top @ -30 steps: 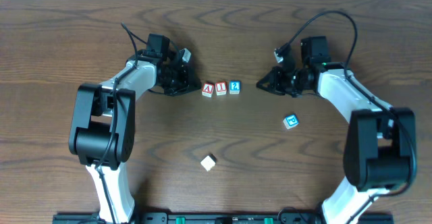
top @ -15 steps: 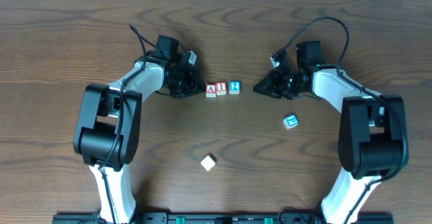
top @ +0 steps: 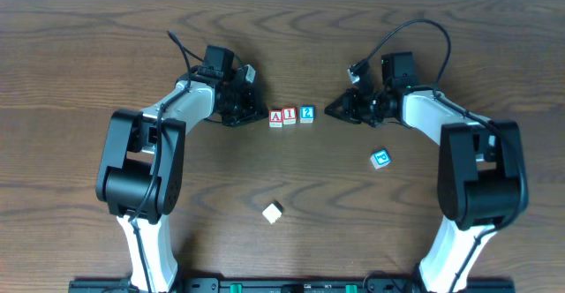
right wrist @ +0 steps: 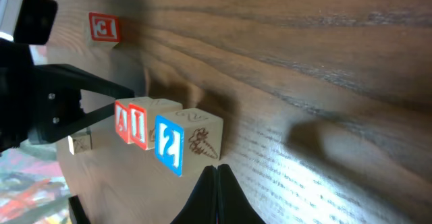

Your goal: Spell out Ai2

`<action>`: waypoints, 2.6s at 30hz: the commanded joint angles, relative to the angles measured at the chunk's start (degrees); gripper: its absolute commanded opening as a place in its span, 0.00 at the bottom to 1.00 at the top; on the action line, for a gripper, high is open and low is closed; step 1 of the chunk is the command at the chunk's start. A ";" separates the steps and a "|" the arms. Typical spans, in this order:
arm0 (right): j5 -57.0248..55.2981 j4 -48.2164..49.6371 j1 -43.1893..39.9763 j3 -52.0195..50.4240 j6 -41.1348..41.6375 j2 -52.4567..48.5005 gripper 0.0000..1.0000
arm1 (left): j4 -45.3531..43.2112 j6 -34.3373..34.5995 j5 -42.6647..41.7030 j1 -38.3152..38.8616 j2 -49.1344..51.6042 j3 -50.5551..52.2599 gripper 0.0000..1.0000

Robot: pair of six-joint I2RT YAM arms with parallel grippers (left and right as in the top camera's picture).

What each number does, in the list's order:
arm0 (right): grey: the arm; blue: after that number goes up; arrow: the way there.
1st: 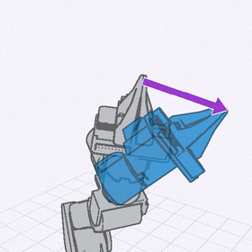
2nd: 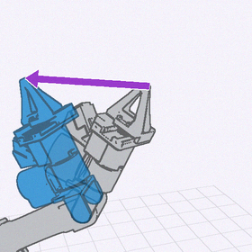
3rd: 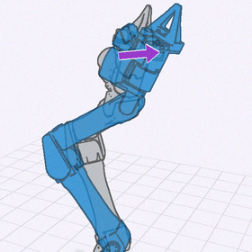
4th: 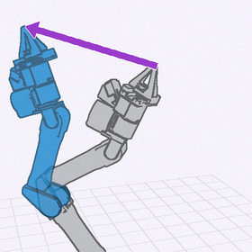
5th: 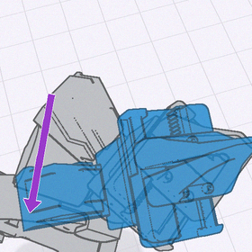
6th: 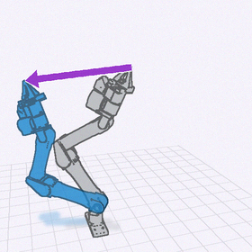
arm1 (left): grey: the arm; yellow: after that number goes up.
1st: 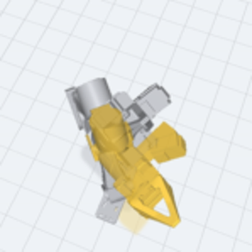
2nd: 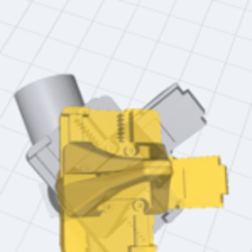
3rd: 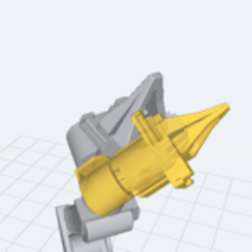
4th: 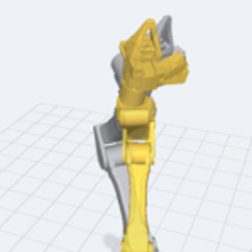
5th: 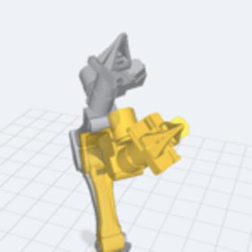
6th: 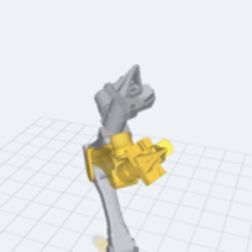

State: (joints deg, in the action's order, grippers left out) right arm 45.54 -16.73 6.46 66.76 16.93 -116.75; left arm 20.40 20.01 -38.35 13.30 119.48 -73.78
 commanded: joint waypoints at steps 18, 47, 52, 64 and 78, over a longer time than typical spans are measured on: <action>2.75 3.04 3.39 0.26 3.74 -2.64 0.01 | -0.63 2.36 0.87 1.92 1.07 0.17 0.06; 0.96 0.83 4.33 0.26 3.63 -2.64 0.01 | -0.48 2.49 1.53 2.12 1.07 0.17 0.06; -0.52 0.55 4.20 0.26 3.65 -2.64 0.01 | 0.61 2.47 3.43 2.08 1.07 0.17 0.06; -0.59 -9.94 -0.46 5.75 0.04 -1.40 0.02 | 3.13 -1.44 3.98 -3.06 -3.34 -0.83 0.06; -21.20 -41.97 0.61 13.05 -9.35 32.11 0.01 | 26.21 -15.17 10.05 -5.31 -36.61 -0.74 0.06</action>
State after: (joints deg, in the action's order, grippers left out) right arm 27.83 -56.05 6.35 79.15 12.08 -91.46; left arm 43.64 8.88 -30.00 7.99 89.03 -74.17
